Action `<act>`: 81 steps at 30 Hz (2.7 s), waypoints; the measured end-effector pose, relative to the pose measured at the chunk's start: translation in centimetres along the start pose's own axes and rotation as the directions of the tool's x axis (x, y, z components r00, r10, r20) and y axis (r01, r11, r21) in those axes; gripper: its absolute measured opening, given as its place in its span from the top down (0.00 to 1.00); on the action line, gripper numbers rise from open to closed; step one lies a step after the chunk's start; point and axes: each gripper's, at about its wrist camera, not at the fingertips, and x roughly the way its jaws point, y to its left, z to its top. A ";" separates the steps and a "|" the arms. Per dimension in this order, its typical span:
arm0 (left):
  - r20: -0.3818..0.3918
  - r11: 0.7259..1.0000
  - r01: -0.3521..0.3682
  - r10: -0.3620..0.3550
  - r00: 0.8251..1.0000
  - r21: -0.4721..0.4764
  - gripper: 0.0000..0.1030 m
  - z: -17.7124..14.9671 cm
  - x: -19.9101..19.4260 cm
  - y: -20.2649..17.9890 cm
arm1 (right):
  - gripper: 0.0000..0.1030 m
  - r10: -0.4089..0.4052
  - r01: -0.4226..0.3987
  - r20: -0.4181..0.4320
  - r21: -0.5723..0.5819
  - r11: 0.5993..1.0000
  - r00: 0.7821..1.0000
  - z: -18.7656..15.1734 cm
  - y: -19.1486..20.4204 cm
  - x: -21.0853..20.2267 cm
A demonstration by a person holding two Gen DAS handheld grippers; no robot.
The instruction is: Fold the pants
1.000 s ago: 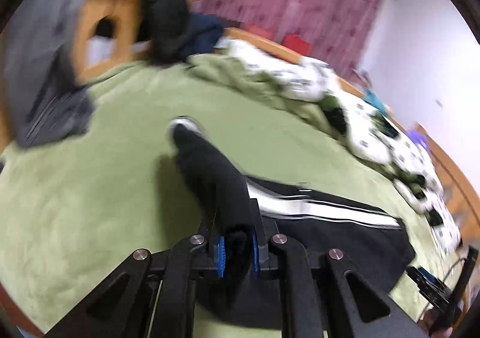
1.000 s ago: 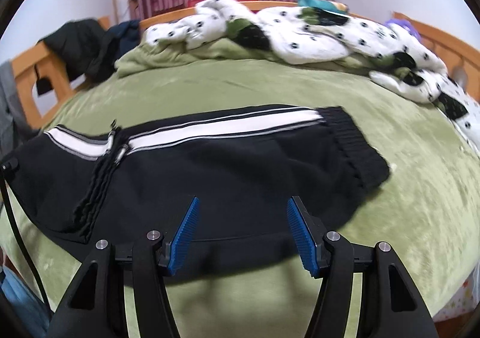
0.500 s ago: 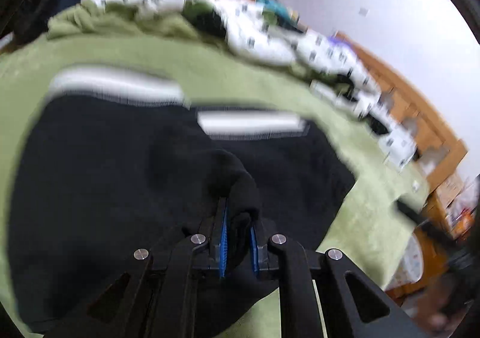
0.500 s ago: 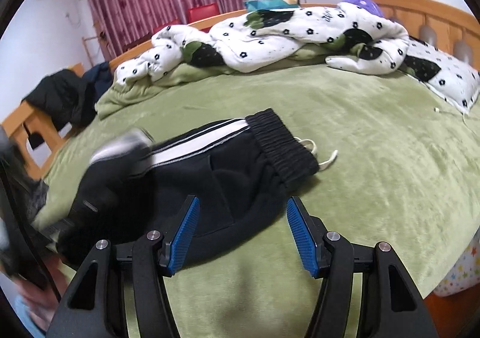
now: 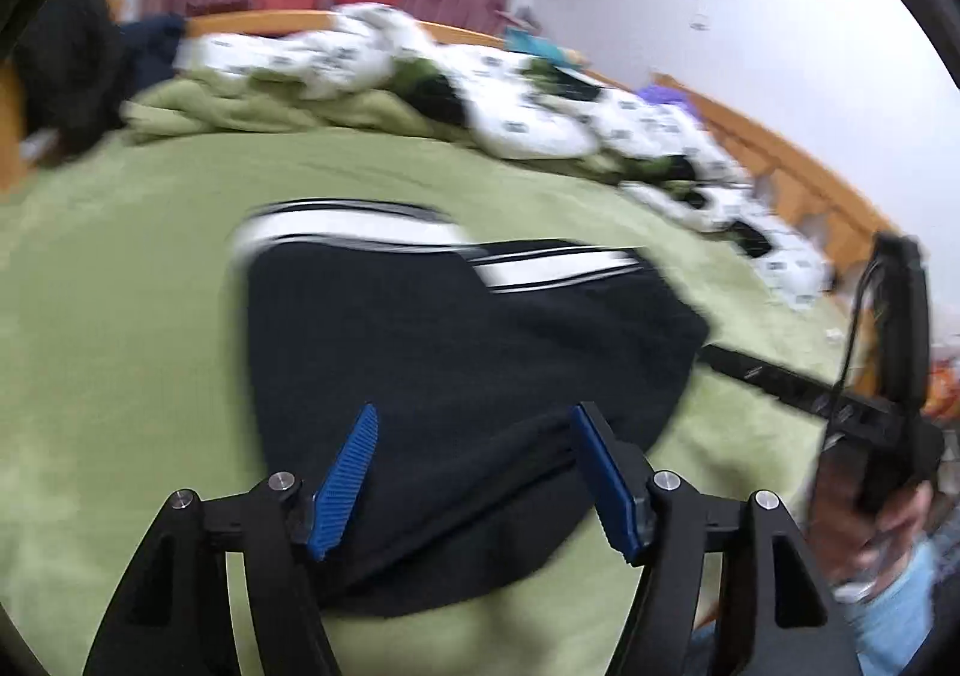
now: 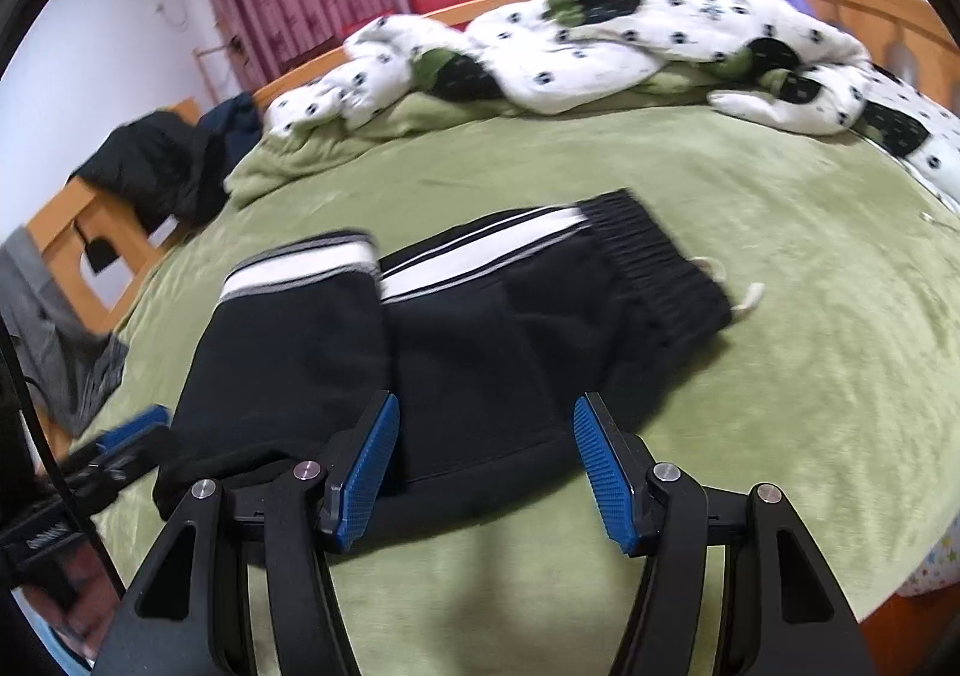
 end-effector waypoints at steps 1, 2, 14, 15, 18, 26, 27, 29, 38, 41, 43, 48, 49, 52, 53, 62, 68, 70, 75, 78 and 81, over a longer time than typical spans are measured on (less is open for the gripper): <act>0.002 1.000 -0.018 0.018 1.000 -0.013 0.36 -0.5 -0.2 0.8 | 0.42 0.013 -0.014 -0.017 -0.011 1.000 1.000 -0.2 0.7 0.6; -0.006 0.998 -0.030 0.030 1.000 -0.055 0.36 -1.9 -0.4 2.7 | 0.42 0.022 -0.023 -0.029 -0.017 1.000 0.999 -0.3 1.1 1.1; -0.066 0.959 0.071 -0.093 0.994 -0.276 0.36 -7.8 3.9 7.5 | 0.43 0.137 -0.128 -0.121 0.076 0.989 0.983 -1.3 2.8 6.8; -0.068 0.959 0.082 -0.104 0.992 -0.272 0.36 -7.8 4.0 7.3 | 0.43 0.154 -0.142 -0.133 0.096 0.985 0.979 -1.3 2.7 7.5; -0.082 0.955 0.121 -0.148 0.986 -0.272 0.38 -7.5 4.8 6.6 | 0.50 0.197 -0.173 -0.165 0.147 0.974 0.966 -1.3 2.5 9.3; -0.070 0.988 -0.018 0.007 0.998 -0.155 0.73 -7.7 5.9 3.5 | 0.85 0.336 -0.303 -0.142 0.214 0.929 0.931 -0.4 2.4 9.7; -0.066 0.989 -0.028 0.018 0.998 -0.148 0.73 -7.7 5.8 3.4 | 0.86 0.338 -0.316 -0.103 0.188 0.930 0.935 0.1 2.6 8.7; -0.057 0.991 -0.045 0.038 0.998 -0.125 0.73 -7.8 5.5 3.0 | 0.87 0.351 -0.340 -0.052 0.151 0.928 0.935 1.0 2.9 7.2; -0.069 0.997 -0.070 0.072 0.995 0.024 0.82 -7.6 5.6 0.4 | 0.89 0.286 -0.286 0.045 0.001 0.958 0.957 6.4 1.8 1.5; -0.045 0.990 -0.105 0.110 0.993 0.092 0.84 -7.5 5.4 -0.7 | 0.89 0.267 -0.266 0.072 -0.021 0.964 0.961 7.2 -0.5 0.1; -0.039 0.988 -0.093 0.098 0.994 0.120 0.80 -7.2 5.1 -1.4 | 0.89 0.247 -0.244 0.096 -0.041 0.969 0.964 7.3 -2.0 -0.4; -0.055 0.990 -0.042 0.050 0.997 0.133 0.77 -6.5 4.9 -2.6 | 0.90 0.236 -0.242 0.137 0.028 0.970 0.962 6.9 -7.0 -0.6; -0.057 0.990 -0.036 0.043 0.997 0.133 0.76 -6.4 4.9 -2.8 | 0.90 0.224 -0.231 0.144 0.035 0.972 0.964 6.7 -8.0 -0.6; -0.068 0.989 -0.015 0.025 0.997 0.145 0.79 -6.4 5.3 -3.4 | 0.90 0.146 -0.151 0.109 0.044 0.988 0.983 5.6 -10.2 0.5; -0.065 0.987 -0.022 0.033 0.997 0.156 0.82 -6.5 5.5 -3.6 | 0.90 0.122 -0.125 0.072 0.051 0.991 0.990 5.1 -10.8 1.4; -0.116 0.998 -0.029 0.035 0.993 0.051 0.60 -6.1 7.0 -2.8 | 0.84 0.061 -0.059 -0.038 0.062 0.996 0.997 2.9 -13.1 3.7; -0.120 0.996 0.029 -0.039 0.992 -0.082 0.80 -6.1 7.6 -1.6 | 0.83 0.080 -0.070 -0.106 0.096 0.993 0.991 1.9 -12.8 6.4; -0.060 0.999 0.019 -0.022 0.998 -0.038 0.81 -5.9 6.0 -2.0 | 0.91 0.115 -0.112 -0.041 0.064 0.992 0.993 2.1 -12.1 4.2; -0.137 0.996 0.027 -0.038 0.990 -0.084 0.80 -6.9 7.5 -1.1 | 0.91 0.065 -0.056 -0.121 0.077 0.995 0.990 0.6 -12.3 5.2; -0.136 0.999 0.024 -0.028 0.990 -0.036 0.78 -6.8 7.0 -1.8 | 0.88 0.028 -0.023 -0.149 0.035 0.999 0.988 0.2 -11.7 6.0; -0.172 0.998 0.061 -0.055 0.984 0.029 0.68 -6.5 5.6 -2.1 | 0.73 -0.019 0.016 -0.119 -0.025 1.000 0.993 1.0 -10.9 3.9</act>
